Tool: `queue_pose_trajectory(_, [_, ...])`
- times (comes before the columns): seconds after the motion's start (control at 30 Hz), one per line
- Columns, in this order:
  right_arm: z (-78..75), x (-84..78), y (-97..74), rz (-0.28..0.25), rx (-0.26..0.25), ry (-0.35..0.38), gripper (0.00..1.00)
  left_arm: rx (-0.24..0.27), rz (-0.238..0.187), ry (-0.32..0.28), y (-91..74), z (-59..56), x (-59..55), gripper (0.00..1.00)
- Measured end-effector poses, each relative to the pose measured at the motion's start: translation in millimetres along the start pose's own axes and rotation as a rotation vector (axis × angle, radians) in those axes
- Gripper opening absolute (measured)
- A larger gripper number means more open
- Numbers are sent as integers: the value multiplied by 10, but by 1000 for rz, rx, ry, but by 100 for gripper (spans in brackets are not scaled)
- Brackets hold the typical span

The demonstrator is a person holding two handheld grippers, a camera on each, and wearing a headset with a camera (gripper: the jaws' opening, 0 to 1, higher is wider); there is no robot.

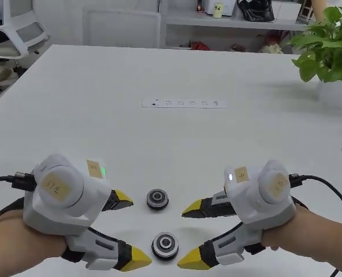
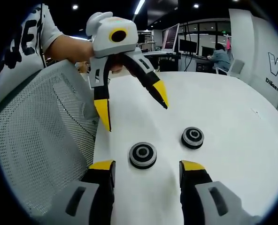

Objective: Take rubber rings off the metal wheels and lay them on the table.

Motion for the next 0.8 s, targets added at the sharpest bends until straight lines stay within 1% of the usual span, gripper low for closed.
queue_pose_trajectory(0.23, [-16,-15,12,4,-4,3,53,-5,-4,0,21,2,21,62])
queue_pose_trajectory(0.4, [-25,-21,14,-3,-4,13,52,-7,-17,4,33,7,69,61])
queue_pose_trajectory(0.57, [-23,-37,23,-1,-2,13,51,-13,-15,12,58,4,71,59])
queue_pose_trajectory(0.8, [-23,-41,32,-9,1,18,49,-31,-9,26,106,-35,67,57])
Point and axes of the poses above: the centre of the closed fingertips' face, and the gripper's own axes: y roughly forward along the fingers, z roughly to its left, x roughly out of its top, the point moved 1 cm from there along -y, roughly backward along the fingers, and after that the axes turned 5 degrees about z, right-handed, at the moved point
